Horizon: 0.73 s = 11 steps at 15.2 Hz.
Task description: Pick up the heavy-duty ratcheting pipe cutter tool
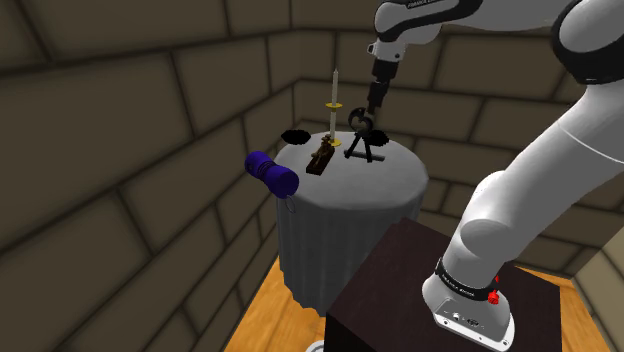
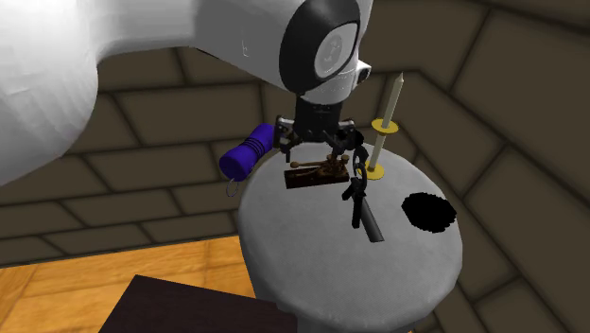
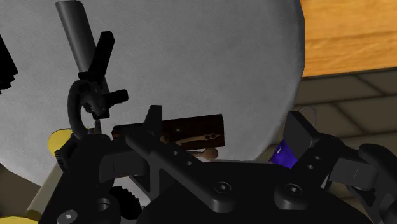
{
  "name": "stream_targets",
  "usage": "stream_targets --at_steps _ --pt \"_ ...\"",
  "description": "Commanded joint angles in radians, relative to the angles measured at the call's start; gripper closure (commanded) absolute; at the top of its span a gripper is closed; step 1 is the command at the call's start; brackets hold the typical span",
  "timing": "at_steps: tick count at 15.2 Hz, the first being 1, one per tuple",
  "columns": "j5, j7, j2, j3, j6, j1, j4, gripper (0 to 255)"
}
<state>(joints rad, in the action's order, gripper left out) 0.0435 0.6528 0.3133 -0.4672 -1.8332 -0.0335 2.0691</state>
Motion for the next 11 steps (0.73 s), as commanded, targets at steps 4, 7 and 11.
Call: stream_targets --at_steps 4,7,11 --pt "-0.118 0.16 -0.204 -0.098 -0.033 0.003 -0.156 0" --pt "-0.216 0.262 -0.339 -0.14 -0.028 -0.017 -0.268 0" --pt "-0.359 0.384 -0.532 -0.162 0.01 -0.086 -0.448 0"
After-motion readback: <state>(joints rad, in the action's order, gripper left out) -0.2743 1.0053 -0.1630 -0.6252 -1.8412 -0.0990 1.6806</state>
